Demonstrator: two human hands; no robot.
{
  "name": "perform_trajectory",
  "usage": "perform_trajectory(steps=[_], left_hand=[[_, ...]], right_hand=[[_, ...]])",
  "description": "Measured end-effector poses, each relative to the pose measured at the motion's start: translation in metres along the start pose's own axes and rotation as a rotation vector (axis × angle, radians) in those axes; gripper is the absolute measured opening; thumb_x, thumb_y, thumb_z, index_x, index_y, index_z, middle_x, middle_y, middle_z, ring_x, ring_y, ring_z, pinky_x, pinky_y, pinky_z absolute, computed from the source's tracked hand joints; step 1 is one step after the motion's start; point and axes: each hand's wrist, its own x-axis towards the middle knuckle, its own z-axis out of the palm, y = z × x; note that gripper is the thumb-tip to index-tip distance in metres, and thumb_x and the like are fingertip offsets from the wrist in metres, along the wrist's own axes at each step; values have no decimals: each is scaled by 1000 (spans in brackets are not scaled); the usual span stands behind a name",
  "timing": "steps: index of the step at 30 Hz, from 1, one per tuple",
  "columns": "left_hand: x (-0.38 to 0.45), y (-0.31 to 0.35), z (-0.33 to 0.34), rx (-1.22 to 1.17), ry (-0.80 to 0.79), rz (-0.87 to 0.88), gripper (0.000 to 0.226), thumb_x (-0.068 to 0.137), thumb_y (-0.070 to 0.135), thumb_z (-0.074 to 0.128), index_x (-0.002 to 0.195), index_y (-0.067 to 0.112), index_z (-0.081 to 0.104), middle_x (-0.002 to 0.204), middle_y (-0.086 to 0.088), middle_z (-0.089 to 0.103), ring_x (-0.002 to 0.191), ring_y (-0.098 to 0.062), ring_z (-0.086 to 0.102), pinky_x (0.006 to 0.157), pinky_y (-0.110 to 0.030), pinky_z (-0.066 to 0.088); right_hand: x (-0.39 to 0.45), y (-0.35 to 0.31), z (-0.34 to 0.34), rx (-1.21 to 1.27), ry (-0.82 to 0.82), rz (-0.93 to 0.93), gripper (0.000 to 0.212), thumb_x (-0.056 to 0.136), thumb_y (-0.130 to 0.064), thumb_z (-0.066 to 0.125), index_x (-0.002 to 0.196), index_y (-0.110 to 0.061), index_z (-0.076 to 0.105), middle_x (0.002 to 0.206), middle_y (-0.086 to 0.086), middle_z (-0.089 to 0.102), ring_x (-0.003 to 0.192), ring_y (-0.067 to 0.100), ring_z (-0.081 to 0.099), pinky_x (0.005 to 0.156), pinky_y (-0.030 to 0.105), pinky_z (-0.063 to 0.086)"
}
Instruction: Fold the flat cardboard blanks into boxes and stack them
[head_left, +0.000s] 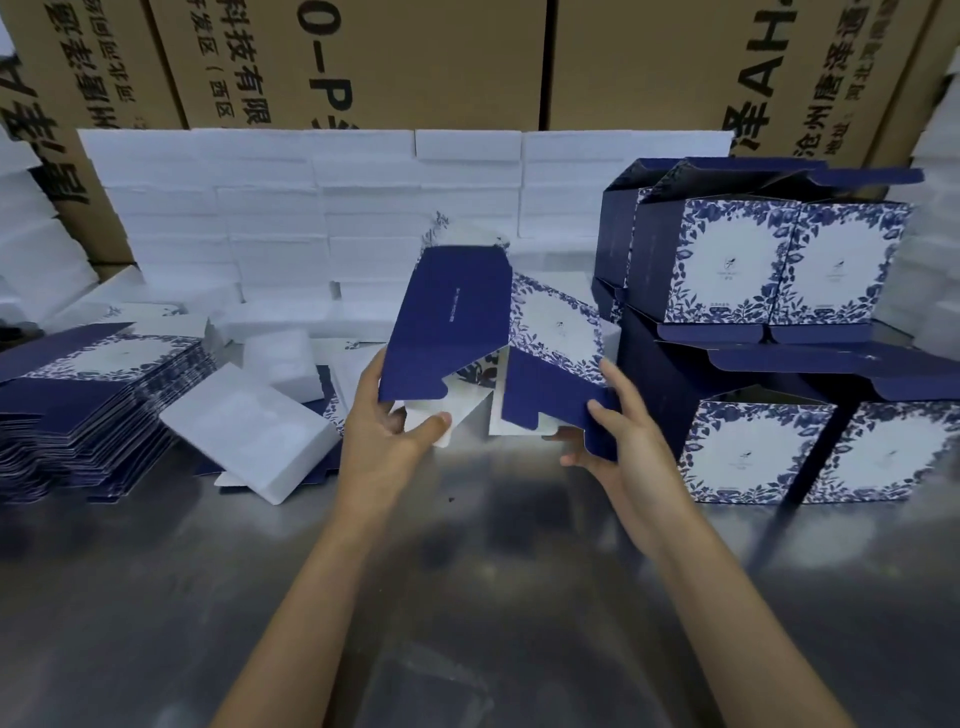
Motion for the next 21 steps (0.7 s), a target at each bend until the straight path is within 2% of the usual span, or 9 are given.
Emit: perform_trajectory(steps=[2,4,7,9,11,12,16,19,21], left_hand=[[-3,2,5,95,4,99,83,81,-17,59,144,35,42,128,27,59,119,5,55,93,-5,40],[-7,2,10,184,-16,174,89,81,-13,51,149,41,35,132,31,54,116,4,55,93,-11,44],[-13,-4,15,255,-42,266,88,81,-12,43,145,48,38,136,33,51,124,3,51,89,-7,43],[-15,-8,17,319,-65,345,87,77,-14,39,144,42,44,142,25,51,134,-5,46,101,-18,44],[-15,-13,17,447,-99,438,84,73,-10,39,142,38,48,147,19,47,140,-7,39,112,-39,40],[-15,-17,15,516,-129,456,80,74,-5,41,141,39,48,150,17,45,140,-6,37,113,-44,38],[-15,-27,14,708,-322,282,54,75,45,46,128,49,55,161,19,22,150,-10,14,120,-43,13],[-13,-33,15,582,-228,200,42,84,36,62,125,39,59,161,14,26,149,-10,19,122,-44,18],[-8,-30,13,421,-98,88,53,91,22,69,139,29,48,157,12,32,144,-6,30,118,-44,31]], right_hand=[[-1,3,2,3,-29,53,39,106,-19,50,140,-37,55,139,-18,53,128,19,59,65,31,59],[-3,3,6,9,-86,104,33,105,-38,48,134,-31,61,133,-12,64,119,16,65,75,30,55],[-3,-1,4,50,-131,155,64,96,-65,41,130,-18,67,130,5,67,105,21,65,77,30,49],[-5,-5,1,138,-201,188,73,88,-71,49,131,-15,69,128,9,67,108,31,63,81,34,49],[-7,-6,-2,227,-256,219,53,89,-58,61,122,-20,75,127,8,71,111,28,70,84,37,57],[-8,-5,-3,235,-255,232,41,91,-48,65,119,-19,77,123,8,73,107,25,73,79,35,60],[-4,-2,-11,87,-114,258,24,100,-21,61,121,-14,67,109,6,78,96,24,77,71,34,62],[-2,-3,-17,6,-128,249,18,101,-17,59,117,-16,67,105,4,79,91,22,78,64,31,62],[-2,-4,-20,-8,-152,244,17,101,-16,59,116,-16,68,105,4,79,90,22,78,62,29,61]])
